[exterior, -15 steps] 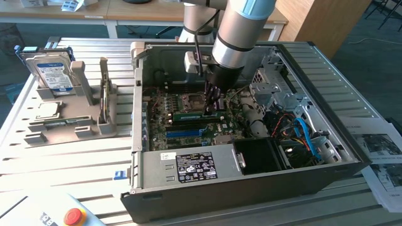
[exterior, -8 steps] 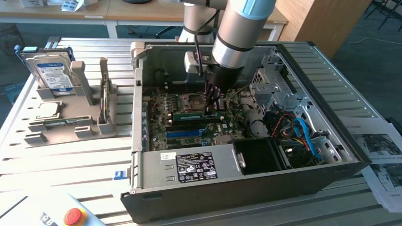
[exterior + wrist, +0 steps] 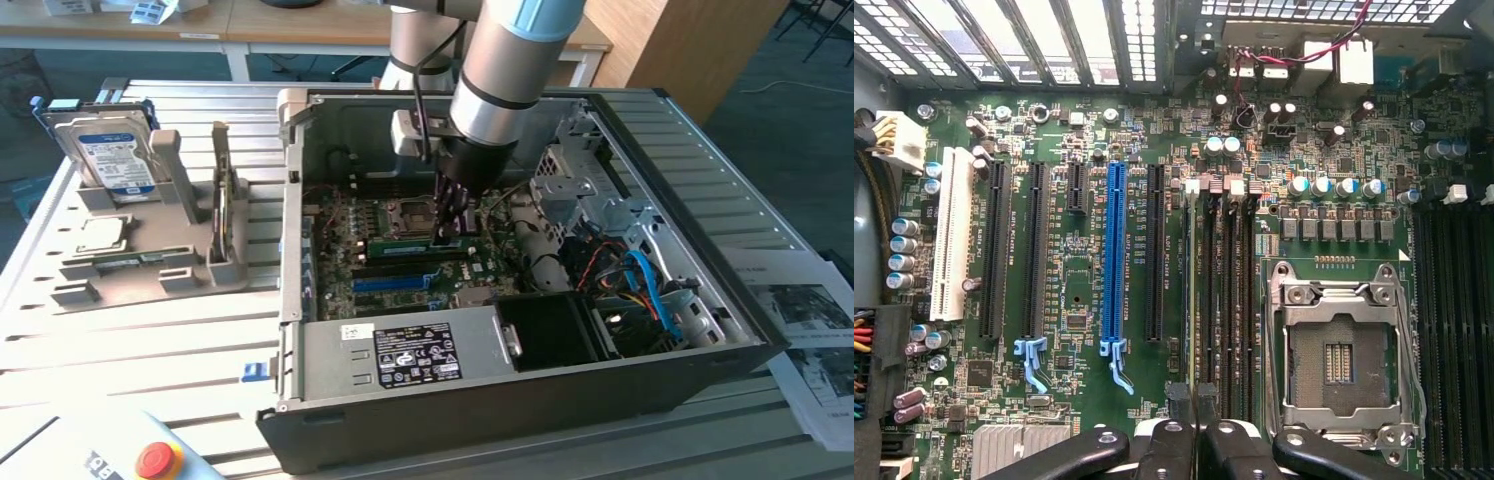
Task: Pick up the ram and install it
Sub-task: 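Insert the ram into the slot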
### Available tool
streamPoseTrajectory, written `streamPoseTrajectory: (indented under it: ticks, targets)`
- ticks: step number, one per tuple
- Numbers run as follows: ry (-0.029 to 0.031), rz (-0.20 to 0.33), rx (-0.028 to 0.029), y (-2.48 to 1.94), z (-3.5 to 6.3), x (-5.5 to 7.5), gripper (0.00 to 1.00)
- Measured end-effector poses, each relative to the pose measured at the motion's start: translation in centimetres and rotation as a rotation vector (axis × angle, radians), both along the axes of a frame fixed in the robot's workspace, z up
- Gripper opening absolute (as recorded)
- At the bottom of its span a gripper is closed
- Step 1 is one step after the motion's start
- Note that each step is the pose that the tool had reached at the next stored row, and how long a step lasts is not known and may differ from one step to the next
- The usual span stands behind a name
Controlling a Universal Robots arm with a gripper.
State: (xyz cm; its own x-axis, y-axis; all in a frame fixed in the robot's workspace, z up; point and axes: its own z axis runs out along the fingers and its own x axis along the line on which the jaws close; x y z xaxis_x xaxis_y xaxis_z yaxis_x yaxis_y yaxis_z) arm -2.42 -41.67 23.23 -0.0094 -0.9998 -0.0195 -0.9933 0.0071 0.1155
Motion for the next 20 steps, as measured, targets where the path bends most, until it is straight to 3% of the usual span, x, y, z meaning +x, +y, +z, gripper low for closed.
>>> streamPoseTrajectory:
  ticks: [20]
  targets:
    - [-0.0020,-0.007,0.0000,0.04,-0.11,-0.02,0.12]
